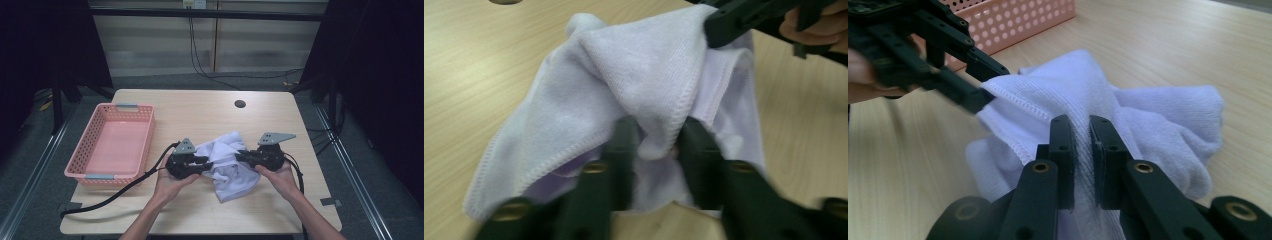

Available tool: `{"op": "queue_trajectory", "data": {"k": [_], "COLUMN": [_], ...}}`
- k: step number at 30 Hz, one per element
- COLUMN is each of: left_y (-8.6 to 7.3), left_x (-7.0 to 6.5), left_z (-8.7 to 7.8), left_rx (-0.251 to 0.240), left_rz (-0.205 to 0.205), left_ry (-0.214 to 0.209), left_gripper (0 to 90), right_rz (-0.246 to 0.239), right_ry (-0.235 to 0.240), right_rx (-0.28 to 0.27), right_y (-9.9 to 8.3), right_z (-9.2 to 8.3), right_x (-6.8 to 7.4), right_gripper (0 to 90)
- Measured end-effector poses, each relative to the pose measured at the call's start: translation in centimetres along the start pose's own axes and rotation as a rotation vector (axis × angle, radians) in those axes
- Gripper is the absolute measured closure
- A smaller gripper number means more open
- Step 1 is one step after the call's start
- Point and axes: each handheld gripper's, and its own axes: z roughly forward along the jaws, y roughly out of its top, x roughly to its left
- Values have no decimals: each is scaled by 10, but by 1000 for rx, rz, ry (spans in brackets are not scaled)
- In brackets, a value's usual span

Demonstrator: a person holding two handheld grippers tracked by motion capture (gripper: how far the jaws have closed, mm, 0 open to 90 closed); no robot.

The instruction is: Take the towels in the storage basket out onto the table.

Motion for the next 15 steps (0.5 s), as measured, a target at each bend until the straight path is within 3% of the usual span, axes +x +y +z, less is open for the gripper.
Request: {"op": "queue_trajectory", "data": {"k": [1, 5, 6, 9, 12, 15], "left_y": [1, 14, 19, 31, 47, 58], "left_x": [3, 5, 6, 7, 4, 0], "left_z": [1, -9, -13, -20, -23, -23], "left_rx": [-6, -71, -95, -125, -144, -159], "left_rz": [-23, -22, -28, -15, 17, 38], "left_ry": [-25, -14, -10, -4, -2, -12], "left_gripper": [860, 886, 886, 886, 885, 885], "right_rz": [-2, -2, -17, -75, -71, -74], "right_ry": [-1, 22, 28, 1, -1, 16], "right_rx": [2, 16, 27, 24, -27, -49], "right_y": [-1, -5, -5, 0, 12, 28], "right_z": [0, -3, -5, -12, -13, -4], "right_x": [1, 6, 9, 18, 14, 8], "right_gripper": [812, 786, 757, 541, 415, 392]}}
